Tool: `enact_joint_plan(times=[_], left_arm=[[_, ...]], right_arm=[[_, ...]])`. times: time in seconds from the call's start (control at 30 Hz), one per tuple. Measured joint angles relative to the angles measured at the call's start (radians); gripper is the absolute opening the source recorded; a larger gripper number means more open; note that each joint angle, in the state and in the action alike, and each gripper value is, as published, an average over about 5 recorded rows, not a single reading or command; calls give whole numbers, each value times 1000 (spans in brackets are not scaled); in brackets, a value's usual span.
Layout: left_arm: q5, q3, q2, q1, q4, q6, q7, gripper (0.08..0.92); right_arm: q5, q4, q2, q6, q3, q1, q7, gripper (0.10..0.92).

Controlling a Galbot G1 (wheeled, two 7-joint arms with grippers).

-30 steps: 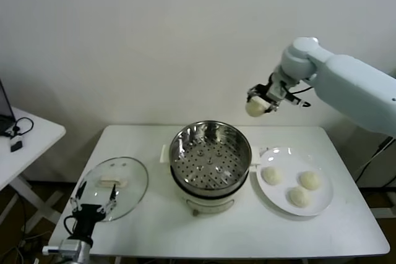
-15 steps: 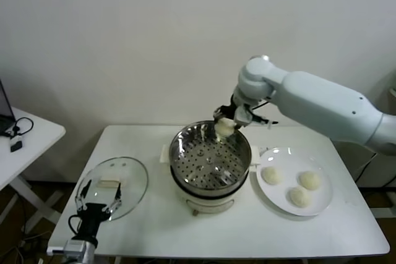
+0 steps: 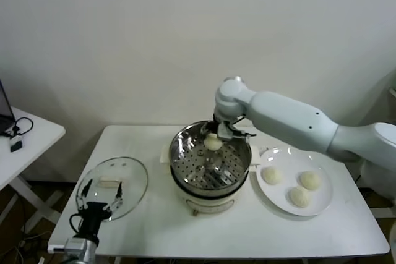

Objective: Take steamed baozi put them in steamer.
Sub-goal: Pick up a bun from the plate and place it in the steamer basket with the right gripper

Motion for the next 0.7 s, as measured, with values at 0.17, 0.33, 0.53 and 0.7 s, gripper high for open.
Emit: enact_joint_plan(times=[0.17, 0.33, 0.53, 0.7], left_arm=[[-5, -1, 5, -1, 0, 3, -1, 823], [-8, -3, 8, 2, 4, 3, -2, 823], [-9, -2, 10, 2, 6, 4, -2, 823], [-9, -1, 13, -1, 8, 6, -3, 823]], right_arm=[[-52, -23, 34, 21, 19, -24, 0, 696], [-93, -41, 56, 39, 33, -41, 0, 696], [-138, -52, 67, 63, 49, -58, -1, 701], [-153, -51, 66, 72, 56, -62, -4, 747]])
